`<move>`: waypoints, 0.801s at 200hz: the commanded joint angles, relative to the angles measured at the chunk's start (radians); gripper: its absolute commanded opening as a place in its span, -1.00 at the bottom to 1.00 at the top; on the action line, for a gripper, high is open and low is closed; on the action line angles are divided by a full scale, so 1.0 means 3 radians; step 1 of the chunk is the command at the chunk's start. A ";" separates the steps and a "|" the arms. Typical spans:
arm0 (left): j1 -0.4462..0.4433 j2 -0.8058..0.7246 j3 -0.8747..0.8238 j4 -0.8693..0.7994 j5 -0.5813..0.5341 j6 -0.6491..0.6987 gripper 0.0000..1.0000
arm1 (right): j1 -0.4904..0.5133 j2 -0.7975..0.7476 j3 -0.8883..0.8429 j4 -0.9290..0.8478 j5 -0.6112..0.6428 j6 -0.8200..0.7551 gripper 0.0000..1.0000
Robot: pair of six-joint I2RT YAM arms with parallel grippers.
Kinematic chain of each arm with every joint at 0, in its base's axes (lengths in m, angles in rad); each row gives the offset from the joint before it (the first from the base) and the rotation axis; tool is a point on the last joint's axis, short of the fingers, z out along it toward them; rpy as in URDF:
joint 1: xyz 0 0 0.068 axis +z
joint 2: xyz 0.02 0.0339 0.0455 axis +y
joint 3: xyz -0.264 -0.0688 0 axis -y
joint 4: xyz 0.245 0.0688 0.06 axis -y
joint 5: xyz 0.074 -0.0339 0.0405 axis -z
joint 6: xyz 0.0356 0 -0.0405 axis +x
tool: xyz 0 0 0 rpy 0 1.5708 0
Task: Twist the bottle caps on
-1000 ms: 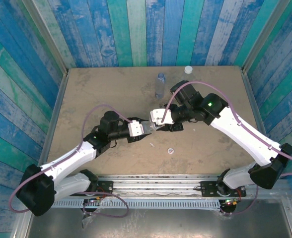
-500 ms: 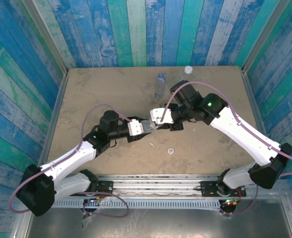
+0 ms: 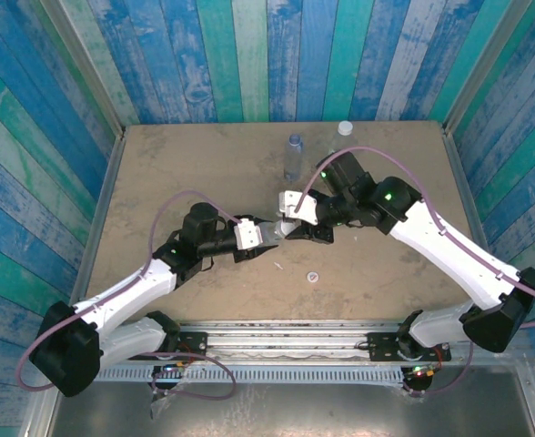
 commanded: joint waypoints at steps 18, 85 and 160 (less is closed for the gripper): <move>-0.0001 0.0033 0.0023 0.0326 -0.0306 0.0038 0.04 | 0.0031 -0.0162 -0.0250 0.0329 -0.0134 0.1701 -0.53; 0.0000 -0.0038 -0.0142 0.0557 -0.0053 -0.0324 0.06 | 0.0031 -0.0891 -0.0804 0.1007 0.0125 0.1431 0.43; -0.0001 0.0135 -0.0434 0.1948 0.0333 -0.1542 0.04 | 0.0020 -0.1260 -0.1429 0.2645 0.0105 0.2048 0.52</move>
